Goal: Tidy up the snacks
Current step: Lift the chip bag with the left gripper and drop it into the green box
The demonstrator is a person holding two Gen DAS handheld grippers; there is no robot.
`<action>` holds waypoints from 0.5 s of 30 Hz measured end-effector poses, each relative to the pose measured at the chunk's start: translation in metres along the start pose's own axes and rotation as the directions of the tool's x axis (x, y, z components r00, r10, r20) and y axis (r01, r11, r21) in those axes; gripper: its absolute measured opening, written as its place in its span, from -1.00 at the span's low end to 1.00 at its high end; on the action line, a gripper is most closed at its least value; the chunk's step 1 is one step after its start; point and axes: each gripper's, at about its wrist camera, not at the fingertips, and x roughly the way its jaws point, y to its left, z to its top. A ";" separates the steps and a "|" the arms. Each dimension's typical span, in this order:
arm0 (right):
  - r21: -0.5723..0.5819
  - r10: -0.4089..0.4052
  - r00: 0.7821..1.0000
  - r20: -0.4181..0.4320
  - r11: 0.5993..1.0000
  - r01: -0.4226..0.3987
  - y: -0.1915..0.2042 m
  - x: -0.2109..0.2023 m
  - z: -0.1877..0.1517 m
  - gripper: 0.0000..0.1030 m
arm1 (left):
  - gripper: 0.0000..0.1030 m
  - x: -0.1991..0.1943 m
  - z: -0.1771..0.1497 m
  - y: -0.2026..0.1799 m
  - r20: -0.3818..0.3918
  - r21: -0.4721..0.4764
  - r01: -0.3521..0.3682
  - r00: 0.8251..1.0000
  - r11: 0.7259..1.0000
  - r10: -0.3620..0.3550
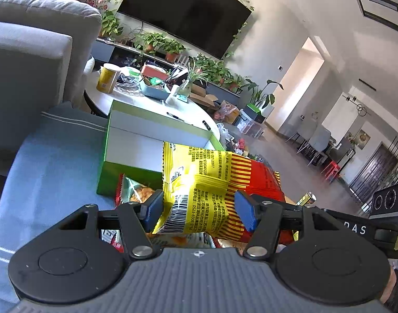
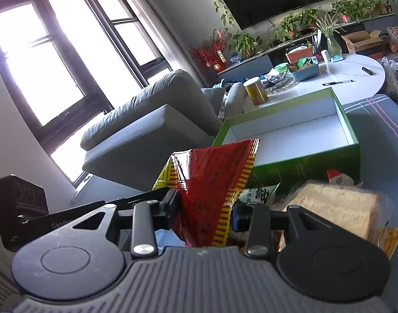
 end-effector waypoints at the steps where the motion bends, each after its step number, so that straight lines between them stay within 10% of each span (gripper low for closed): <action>1: 0.000 0.001 1.000 -0.001 1.000 -0.001 -0.001 0.001 0.002 0.60 | 0.08 0.002 0.002 0.000 0.000 -0.002 0.000 1.000 1.000 0.000; 15: -0.002 -0.001 1.000 -0.010 1.000 0.001 -0.016 0.023 0.031 0.60 | 0.08 0.029 0.032 -0.004 -0.006 -0.012 -0.025 1.000 1.000 0.025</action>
